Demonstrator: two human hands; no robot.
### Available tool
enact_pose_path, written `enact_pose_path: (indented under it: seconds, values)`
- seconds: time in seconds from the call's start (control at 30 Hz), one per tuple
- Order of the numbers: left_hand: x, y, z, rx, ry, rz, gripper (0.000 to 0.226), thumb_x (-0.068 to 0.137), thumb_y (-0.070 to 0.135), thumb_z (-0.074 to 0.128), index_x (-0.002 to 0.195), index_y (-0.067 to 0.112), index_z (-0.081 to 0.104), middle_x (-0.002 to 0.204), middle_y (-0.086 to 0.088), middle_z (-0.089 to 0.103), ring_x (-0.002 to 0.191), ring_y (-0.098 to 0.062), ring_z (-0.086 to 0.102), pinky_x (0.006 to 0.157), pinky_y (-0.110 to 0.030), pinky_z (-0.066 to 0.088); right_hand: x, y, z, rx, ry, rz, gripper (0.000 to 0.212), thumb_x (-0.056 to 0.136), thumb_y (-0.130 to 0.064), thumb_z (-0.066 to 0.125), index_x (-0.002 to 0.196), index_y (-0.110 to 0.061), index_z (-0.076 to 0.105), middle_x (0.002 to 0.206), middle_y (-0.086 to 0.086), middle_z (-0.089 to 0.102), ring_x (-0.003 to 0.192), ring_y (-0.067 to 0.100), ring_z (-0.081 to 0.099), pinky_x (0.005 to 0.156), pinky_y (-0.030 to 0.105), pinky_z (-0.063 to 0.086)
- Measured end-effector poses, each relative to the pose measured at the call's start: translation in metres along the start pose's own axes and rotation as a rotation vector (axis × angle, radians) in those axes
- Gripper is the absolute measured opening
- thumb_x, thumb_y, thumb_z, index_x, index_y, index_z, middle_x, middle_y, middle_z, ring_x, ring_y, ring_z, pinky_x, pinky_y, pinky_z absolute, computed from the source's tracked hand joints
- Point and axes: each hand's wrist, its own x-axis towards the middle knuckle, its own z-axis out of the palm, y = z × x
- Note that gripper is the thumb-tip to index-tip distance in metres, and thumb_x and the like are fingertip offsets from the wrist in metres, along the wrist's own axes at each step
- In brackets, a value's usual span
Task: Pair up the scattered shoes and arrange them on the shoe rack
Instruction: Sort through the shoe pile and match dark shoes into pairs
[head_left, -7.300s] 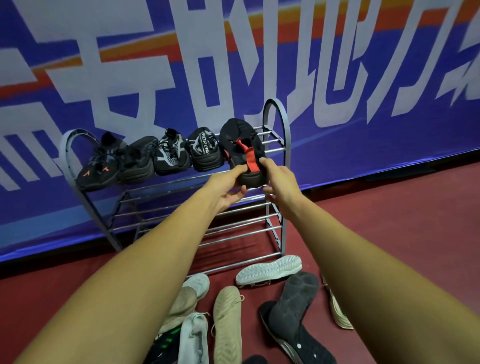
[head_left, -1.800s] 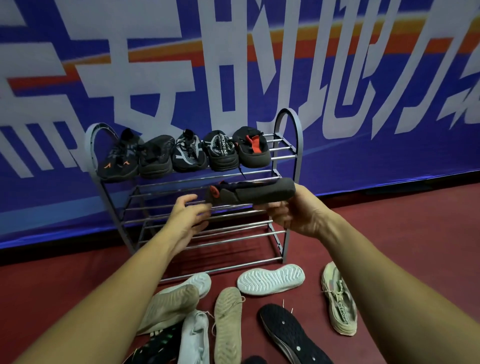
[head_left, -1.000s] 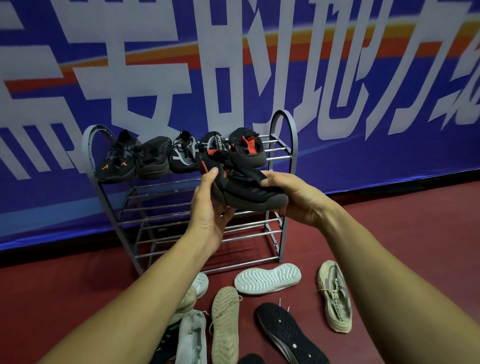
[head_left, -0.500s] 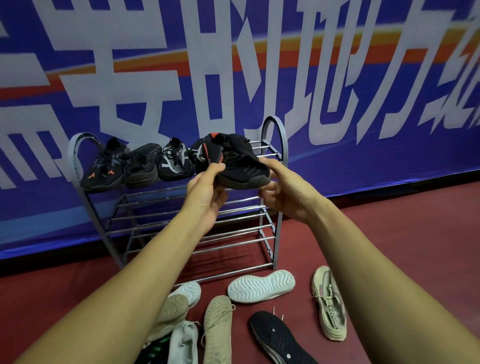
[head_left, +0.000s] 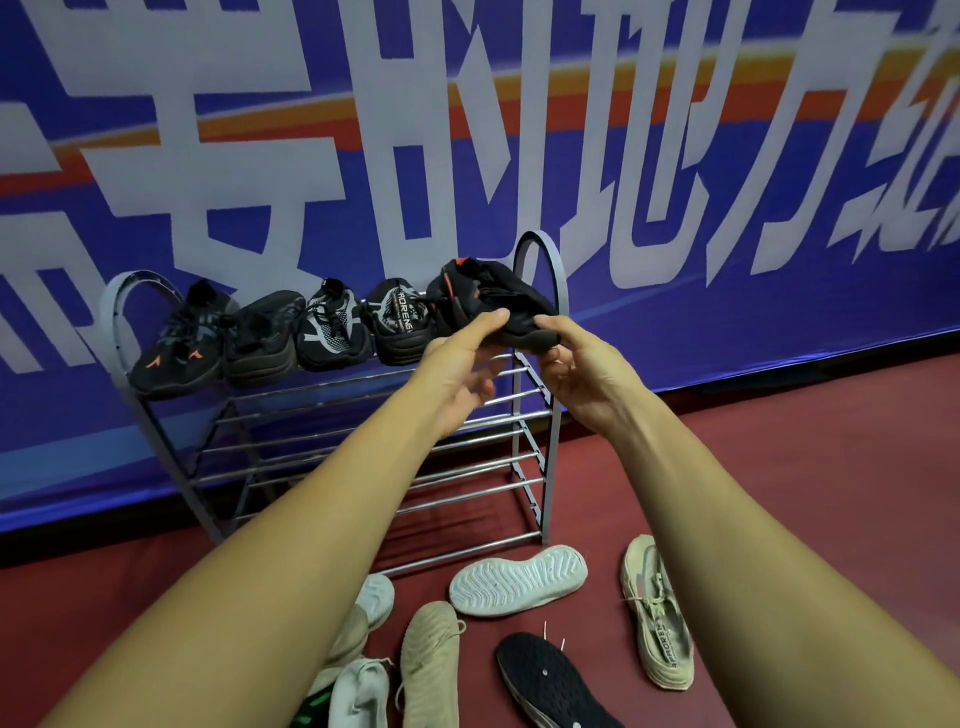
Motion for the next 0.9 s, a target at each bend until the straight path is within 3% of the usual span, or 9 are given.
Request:
enact_pose_path:
  seconds: [0.2, 0.3, 0.5, 0.7, 0.77, 0.9]
  values:
    - [0.016, -0.006, 0.016, -0.052, 0.028, 0.001, 0.010, 0.083, 0.024, 0.077, 0.082, 0.017, 0.069, 0.078, -0.001, 0.068, 0.068, -0.011, 0.058, 0.056, -0.022, 0.035, 0.028, 0.011, -0.006, 0.171, -0.006, -0.010, 0.021, 0.086, -0.016, 0.076, 0.100, -0.003, 0.066, 0.082, 0.008, 0.060, 0.053, 0.005, 0.046, 0.043, 0.012, 0.037]
    - [0.026, -0.009, 0.025, -0.024, 0.013, -0.011, 0.010, 0.083, 0.022, 0.077, 0.086, 0.018, 0.068, 0.086, -0.002, 0.068, 0.072, -0.011, 0.061, 0.055, -0.021, 0.036, 0.039, 0.010, -0.016, 0.209, 0.027, -0.002, 0.022, 0.086, -0.016, 0.077, 0.099, -0.002, 0.066, 0.079, 0.008, 0.059, 0.051, 0.006, 0.047, 0.043, 0.013, 0.040]
    - [0.037, -0.015, 0.037, 0.022, 0.042, -0.037, 0.022, 0.084, 0.024, 0.077, 0.104, 0.015, 0.070, 0.083, 0.003, 0.075, 0.074, -0.010, 0.064, 0.055, -0.020, 0.042, 0.056, 0.011, -0.029, 0.241, 0.069, 0.035, 0.027, 0.087, -0.014, 0.075, 0.107, 0.001, 0.063, 0.084, 0.011, 0.062, 0.051, 0.006, 0.049, 0.044, 0.012, 0.042]
    - [0.051, -0.026, 0.034, 0.030, 0.086, -0.085, 0.021, 0.086, 0.034, 0.074, 0.099, 0.017, 0.071, 0.084, 0.003, 0.072, 0.068, -0.010, 0.063, 0.054, -0.021, 0.042, 0.079, 0.015, -0.030, 0.317, 0.063, 0.071, 0.034, 0.089, -0.017, 0.073, 0.116, 0.001, 0.061, 0.091, 0.014, 0.065, 0.047, 0.006, 0.052, 0.040, 0.013, 0.041]
    - [0.054, -0.031, 0.027, 0.003, 0.105, -0.124, 0.030, 0.087, 0.042, 0.071, 0.100, 0.015, 0.070, 0.084, 0.004, 0.071, 0.067, -0.009, 0.062, 0.055, -0.022, 0.042, 0.085, 0.016, -0.031, 0.329, 0.057, 0.077, 0.041, 0.092, -0.018, 0.071, 0.127, 0.001, 0.059, 0.100, 0.017, 0.067, 0.048, 0.006, 0.052, 0.040, 0.013, 0.040]
    - [0.059, -0.034, 0.006, -0.099, 0.163, -0.219, 0.060, 0.079, 0.064, 0.069, 0.106, 0.010, 0.067, 0.098, 0.002, 0.070, 0.074, -0.012, 0.061, 0.058, -0.023, 0.043, 0.092, 0.020, -0.033, 0.327, 0.047, 0.090, 0.046, 0.095, -0.018, 0.067, 0.136, -0.001, 0.056, 0.089, 0.017, 0.067, 0.048, 0.005, 0.050, 0.039, 0.012, 0.039]
